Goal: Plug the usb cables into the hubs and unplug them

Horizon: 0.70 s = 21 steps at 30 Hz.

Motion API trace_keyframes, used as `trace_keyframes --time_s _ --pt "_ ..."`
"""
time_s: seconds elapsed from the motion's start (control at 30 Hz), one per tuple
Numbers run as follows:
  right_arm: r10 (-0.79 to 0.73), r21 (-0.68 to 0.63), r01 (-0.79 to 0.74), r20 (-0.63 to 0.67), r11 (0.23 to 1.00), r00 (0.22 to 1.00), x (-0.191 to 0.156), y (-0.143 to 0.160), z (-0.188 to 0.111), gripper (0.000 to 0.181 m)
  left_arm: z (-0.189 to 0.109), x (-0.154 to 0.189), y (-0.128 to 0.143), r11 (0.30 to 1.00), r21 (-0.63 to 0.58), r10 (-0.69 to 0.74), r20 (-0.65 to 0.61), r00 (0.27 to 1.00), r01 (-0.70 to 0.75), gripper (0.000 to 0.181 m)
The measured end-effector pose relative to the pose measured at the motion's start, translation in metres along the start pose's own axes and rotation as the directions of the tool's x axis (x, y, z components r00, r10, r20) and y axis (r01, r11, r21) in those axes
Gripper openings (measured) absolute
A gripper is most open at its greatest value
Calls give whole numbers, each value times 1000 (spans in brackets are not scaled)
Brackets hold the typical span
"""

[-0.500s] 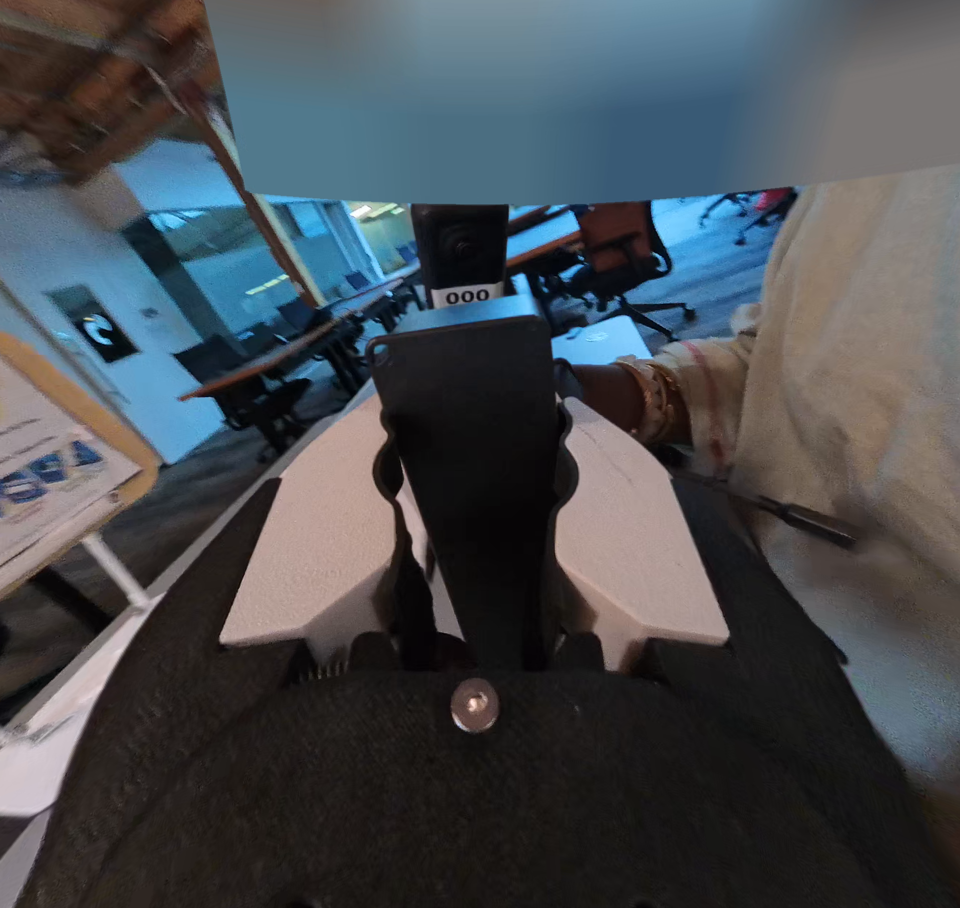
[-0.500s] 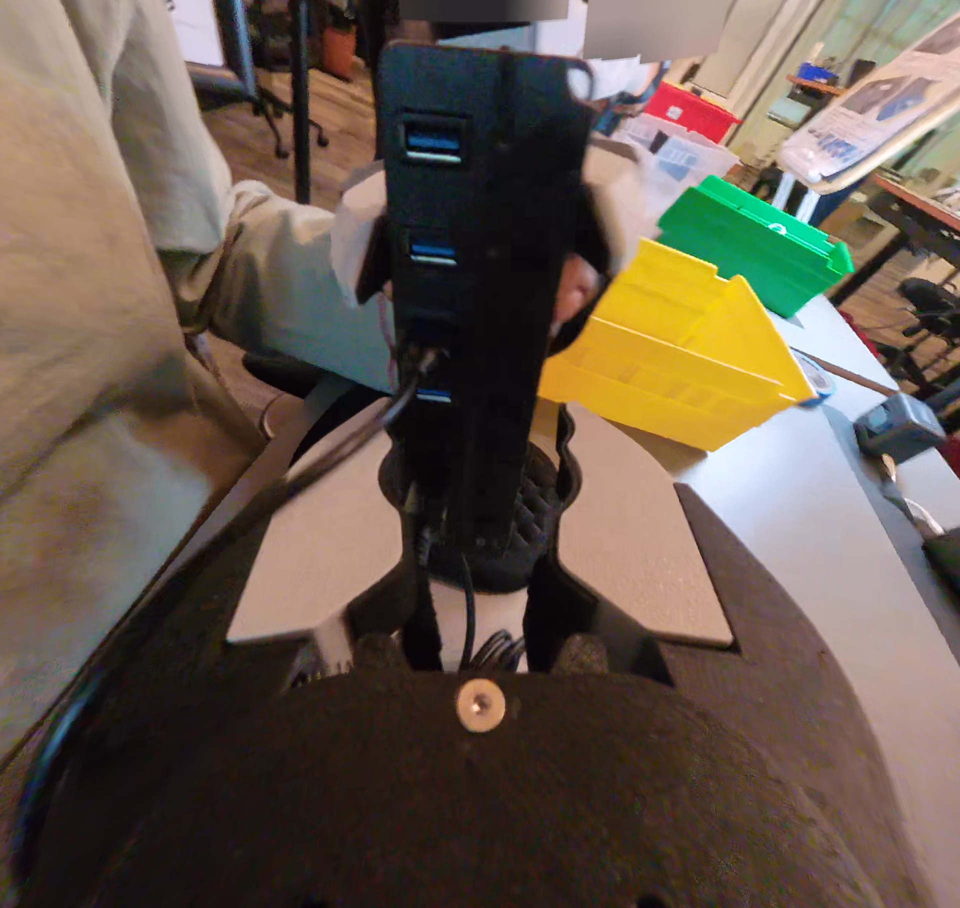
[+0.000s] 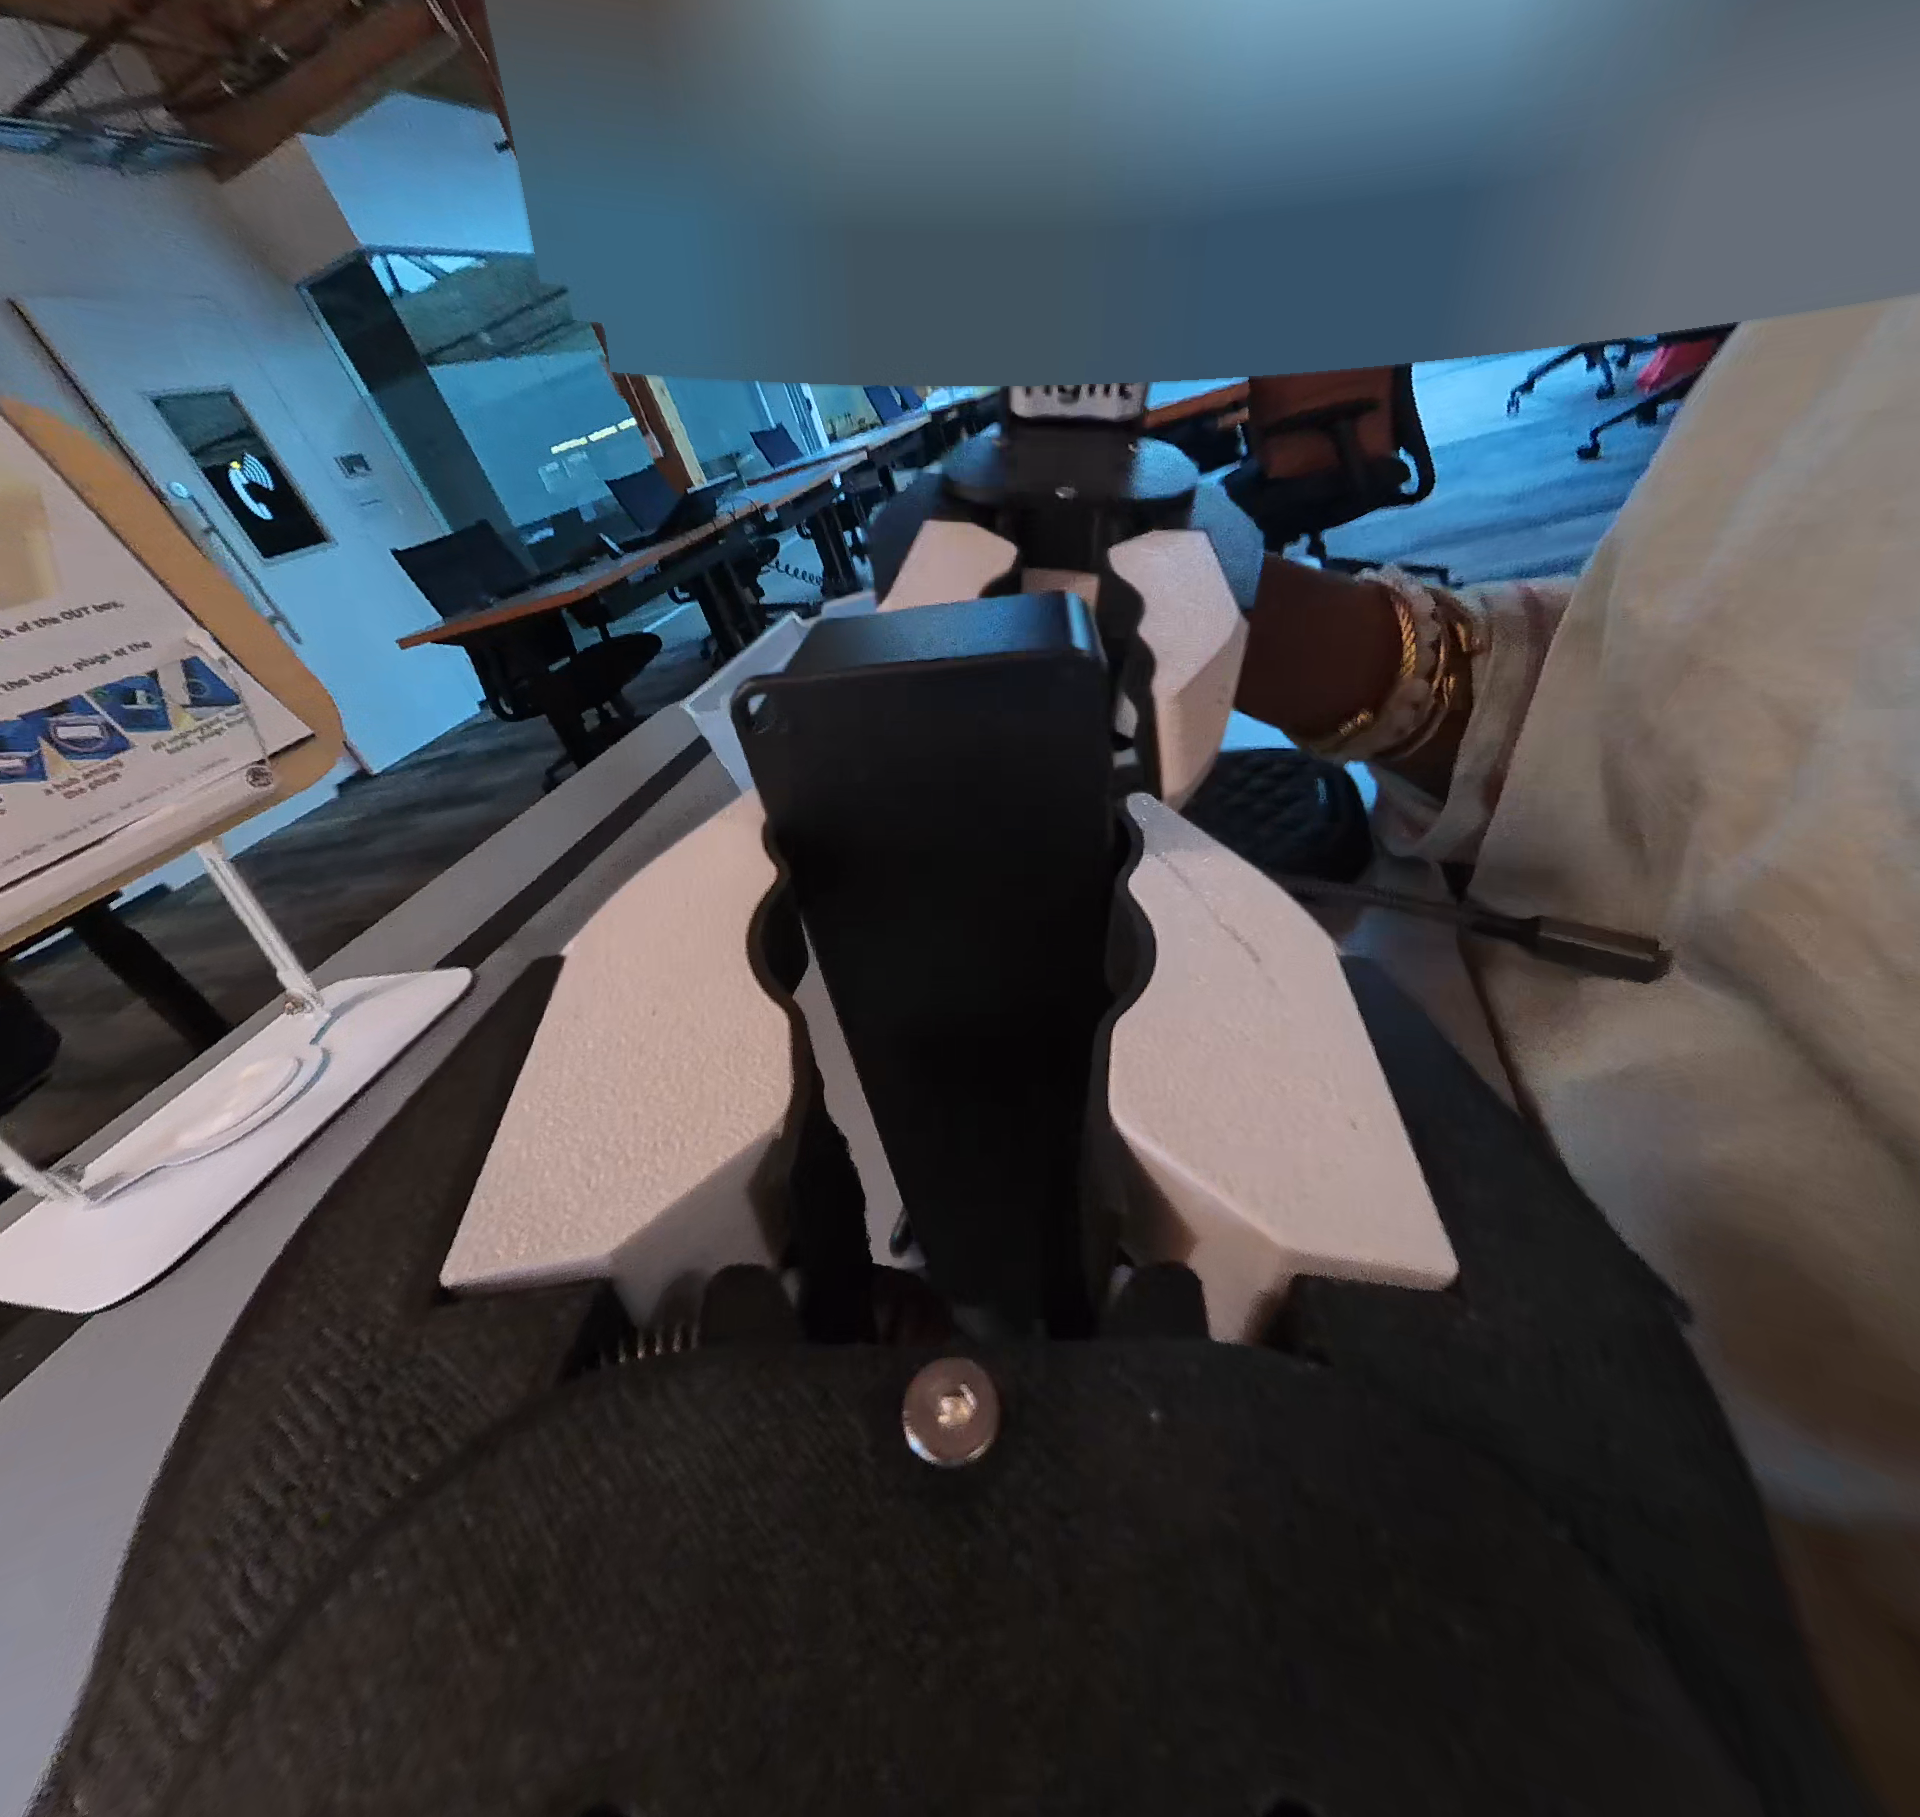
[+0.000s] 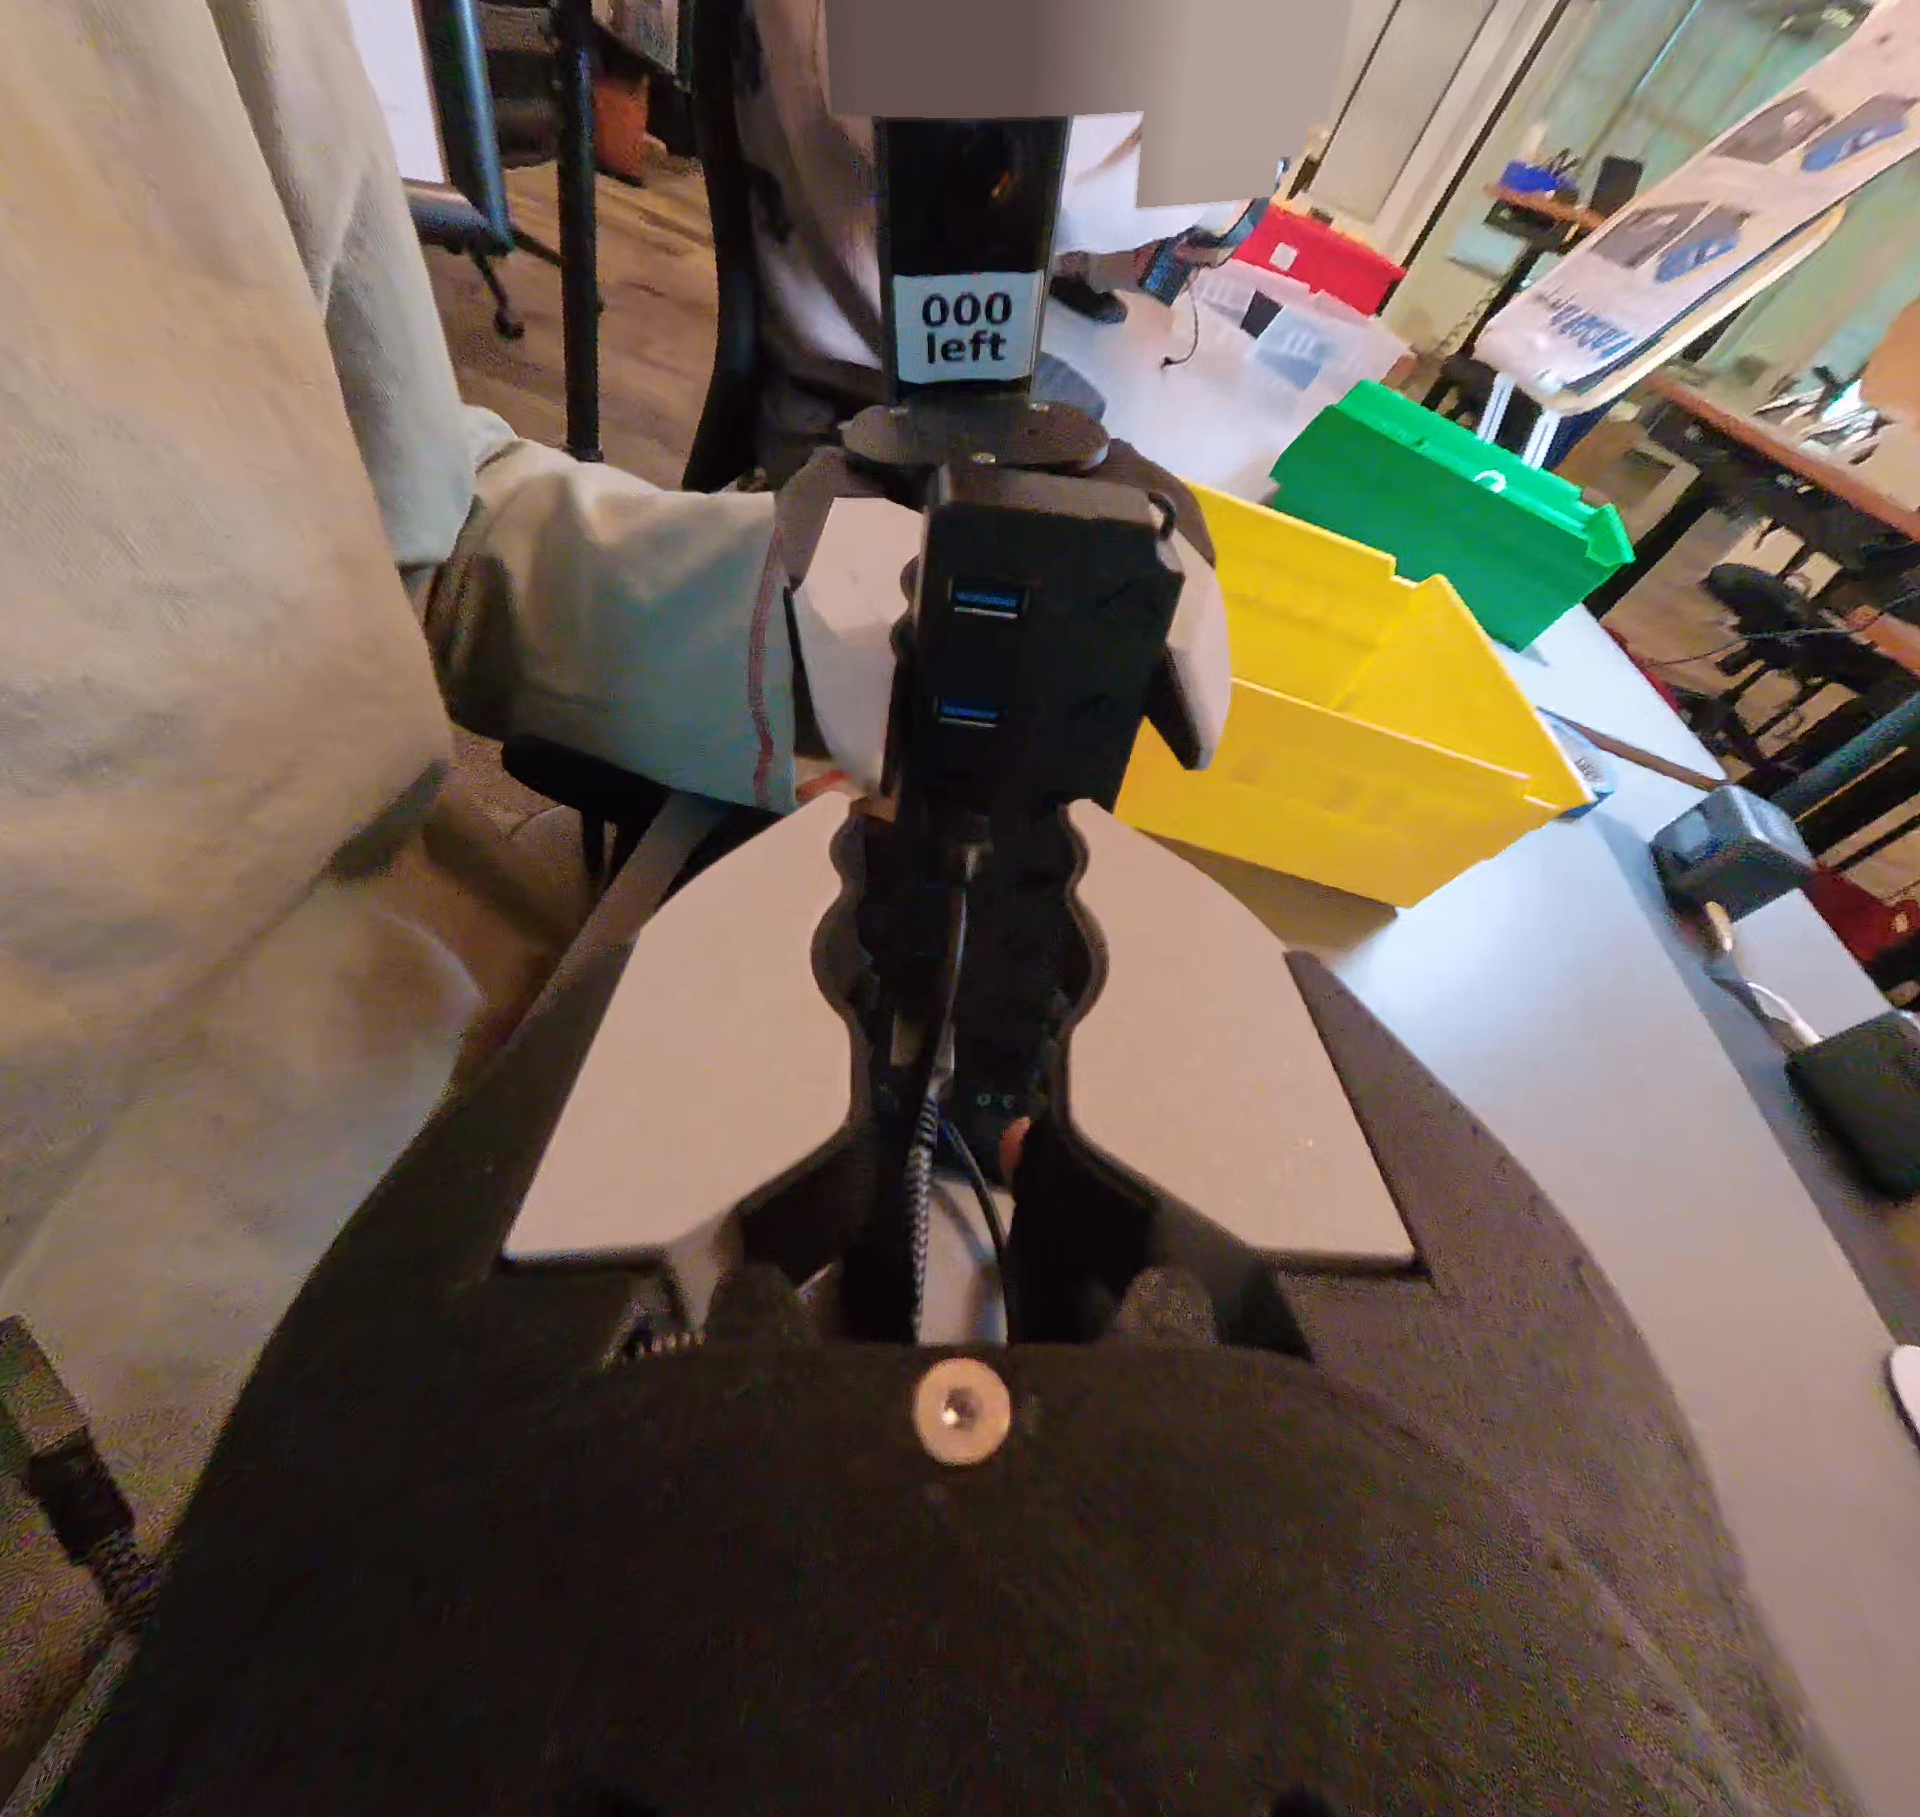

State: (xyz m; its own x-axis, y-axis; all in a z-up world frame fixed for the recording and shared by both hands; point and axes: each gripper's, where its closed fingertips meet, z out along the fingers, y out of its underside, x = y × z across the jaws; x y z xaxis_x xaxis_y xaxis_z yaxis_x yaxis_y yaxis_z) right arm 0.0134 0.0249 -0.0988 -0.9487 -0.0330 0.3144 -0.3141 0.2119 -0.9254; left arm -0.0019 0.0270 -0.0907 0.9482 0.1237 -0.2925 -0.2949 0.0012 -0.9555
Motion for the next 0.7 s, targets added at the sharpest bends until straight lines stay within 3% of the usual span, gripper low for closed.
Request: trace_keyframes --time_s 0.13,0.27,0.33,0.57,0.7 --pt "24 -49 -20 73 999 997 -4 10 6 15 2 1 10 999 -45 7 2 1000 -7 56" --pt "-17 -88 21 39 996 999 0 21 7 25 5 1 13 999 -49 -1 -8 1000 1 56" --pt "-22 -94 27 52 995 998 -2 23 7 20 7 2 12 998 -62 6 -16 1000 -7 56" --pt "-26 67 22 48 998 999 -3 -7 16 16 -5 3 -11 969 -241 68 15 998 -63 56" --pt "73 103 -81 81 991 994 -3 6 25 16 -12 2 5 951 -310 28 17 999 -21 57"
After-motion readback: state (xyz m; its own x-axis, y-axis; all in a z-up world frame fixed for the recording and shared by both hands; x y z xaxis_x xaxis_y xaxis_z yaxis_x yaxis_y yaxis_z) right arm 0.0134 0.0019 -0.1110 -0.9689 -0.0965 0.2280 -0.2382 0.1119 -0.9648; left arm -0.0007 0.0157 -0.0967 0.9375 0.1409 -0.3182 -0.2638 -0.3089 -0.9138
